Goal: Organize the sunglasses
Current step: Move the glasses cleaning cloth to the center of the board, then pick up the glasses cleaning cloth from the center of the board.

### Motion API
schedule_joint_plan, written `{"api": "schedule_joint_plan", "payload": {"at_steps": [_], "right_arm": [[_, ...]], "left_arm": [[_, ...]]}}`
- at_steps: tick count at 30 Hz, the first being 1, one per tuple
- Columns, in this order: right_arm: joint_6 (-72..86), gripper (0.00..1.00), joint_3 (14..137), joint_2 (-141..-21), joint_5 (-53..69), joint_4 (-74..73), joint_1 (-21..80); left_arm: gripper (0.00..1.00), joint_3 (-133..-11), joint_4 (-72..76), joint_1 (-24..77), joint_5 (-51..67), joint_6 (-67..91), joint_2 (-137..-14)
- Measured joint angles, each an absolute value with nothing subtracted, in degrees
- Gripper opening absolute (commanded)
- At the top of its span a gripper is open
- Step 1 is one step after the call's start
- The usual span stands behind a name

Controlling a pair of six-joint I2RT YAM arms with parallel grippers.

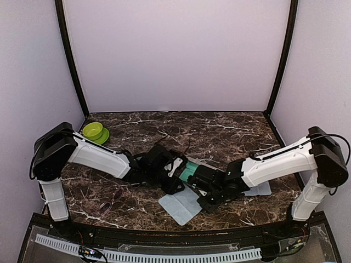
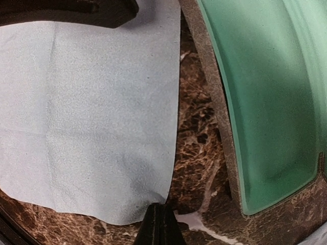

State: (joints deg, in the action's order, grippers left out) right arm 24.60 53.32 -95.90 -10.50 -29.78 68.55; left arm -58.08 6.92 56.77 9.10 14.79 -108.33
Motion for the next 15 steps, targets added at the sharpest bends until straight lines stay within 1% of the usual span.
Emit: {"api": "schedule_joint_plan", "payload": {"at_steps": [9,15], "right_arm": [[26.09,0.00,51.27,-93.73,-10.33,-28.56,68.55],[26.85,0.00,50.52,-93.08,-10.26,-27.59,68.55]], "left_arm": [[0.38,-60.27,6.59,57.21,8.10,15.05,-110.45],[0.35,-61.17,6.15,58.15,6.44,15.22,-111.02]]}}
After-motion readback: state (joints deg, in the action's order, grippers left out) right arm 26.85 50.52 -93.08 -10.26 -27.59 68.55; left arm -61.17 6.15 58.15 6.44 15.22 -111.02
